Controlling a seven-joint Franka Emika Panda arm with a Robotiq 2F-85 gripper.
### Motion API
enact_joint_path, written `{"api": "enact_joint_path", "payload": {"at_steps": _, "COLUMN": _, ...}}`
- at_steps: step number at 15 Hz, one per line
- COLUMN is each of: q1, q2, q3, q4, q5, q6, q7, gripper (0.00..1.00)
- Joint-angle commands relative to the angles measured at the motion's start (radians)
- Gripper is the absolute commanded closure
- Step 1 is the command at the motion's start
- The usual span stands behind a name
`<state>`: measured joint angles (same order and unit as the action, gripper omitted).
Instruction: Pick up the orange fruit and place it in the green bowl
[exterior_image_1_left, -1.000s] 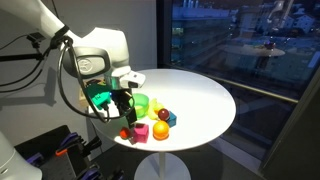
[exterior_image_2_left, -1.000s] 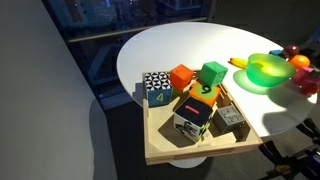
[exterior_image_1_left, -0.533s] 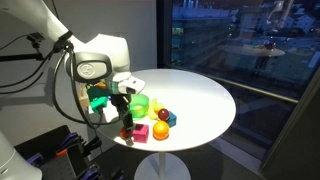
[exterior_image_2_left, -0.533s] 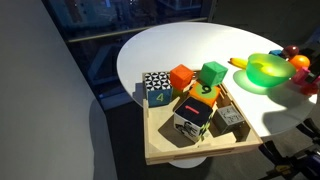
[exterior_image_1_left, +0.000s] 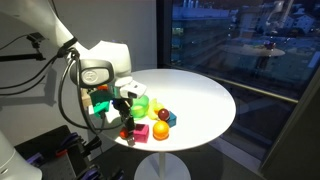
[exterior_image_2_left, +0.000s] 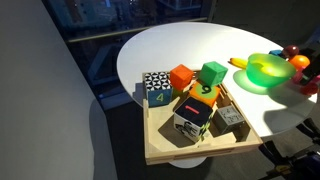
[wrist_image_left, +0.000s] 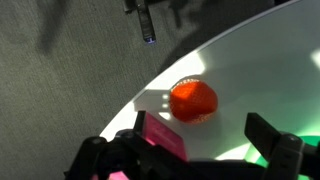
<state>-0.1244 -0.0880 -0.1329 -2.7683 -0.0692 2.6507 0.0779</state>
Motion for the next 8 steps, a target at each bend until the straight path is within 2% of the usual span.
{"api": "enact_joint_path", "payload": {"at_steps": 1, "q1": -0.009, "q2": 0.038, "q3": 0.007, "q4": 0.026, "q5": -0.008, "q6": 0.01, "q7": 0.025, "gripper": 0.0}}
{"api": "enact_joint_path", "payload": {"at_steps": 8, "q1": -0.003, "q2": 0.069, "q3": 0.006, "q4": 0.032, "q5": -0.001, "q6": 0.0, "q7": 0.038, "gripper": 0.0}}
